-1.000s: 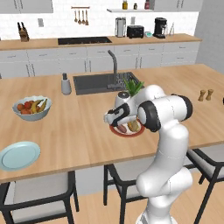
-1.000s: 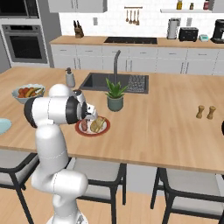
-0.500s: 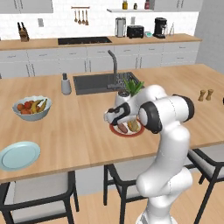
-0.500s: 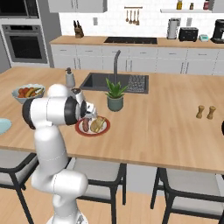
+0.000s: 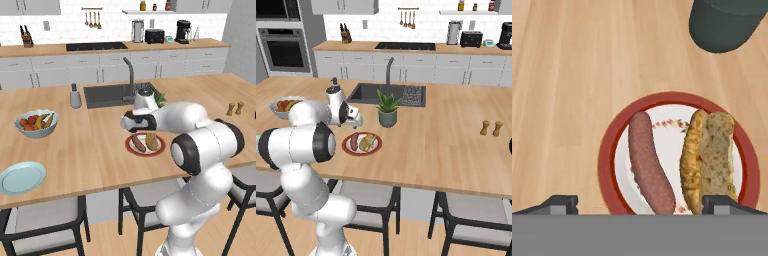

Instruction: Place one bun and one sausage from the bowl on each plate.

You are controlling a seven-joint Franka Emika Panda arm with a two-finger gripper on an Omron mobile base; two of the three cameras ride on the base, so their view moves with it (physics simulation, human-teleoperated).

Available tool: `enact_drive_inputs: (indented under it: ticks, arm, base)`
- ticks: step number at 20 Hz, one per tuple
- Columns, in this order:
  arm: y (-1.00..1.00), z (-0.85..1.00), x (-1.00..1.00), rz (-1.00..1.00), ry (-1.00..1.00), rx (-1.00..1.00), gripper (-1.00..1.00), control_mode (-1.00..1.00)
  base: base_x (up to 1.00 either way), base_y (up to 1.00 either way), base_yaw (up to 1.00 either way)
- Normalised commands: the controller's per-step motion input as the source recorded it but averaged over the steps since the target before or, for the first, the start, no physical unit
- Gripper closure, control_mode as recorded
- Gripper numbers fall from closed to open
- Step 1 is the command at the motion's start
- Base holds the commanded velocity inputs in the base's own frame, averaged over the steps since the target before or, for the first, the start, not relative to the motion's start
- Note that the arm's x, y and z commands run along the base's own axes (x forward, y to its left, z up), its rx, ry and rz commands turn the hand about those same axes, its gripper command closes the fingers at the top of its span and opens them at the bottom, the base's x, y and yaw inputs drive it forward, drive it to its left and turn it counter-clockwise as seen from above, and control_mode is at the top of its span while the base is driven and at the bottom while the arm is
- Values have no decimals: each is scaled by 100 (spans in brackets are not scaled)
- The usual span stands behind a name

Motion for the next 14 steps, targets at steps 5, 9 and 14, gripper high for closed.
enact_drive_inputs:
  ticks: [5, 9, 14]
  arm:
    - [-18, 75, -82, -7, 1, 0, -100, -100]
    - [-65, 35, -100, -9, 1, 1, -100, -100]
    - [-52, 35, -100, -4, 2, 0, -100, -100]
  base:
    - [0, 0, 0]
    - [0, 0, 0]
    - [0, 0, 0]
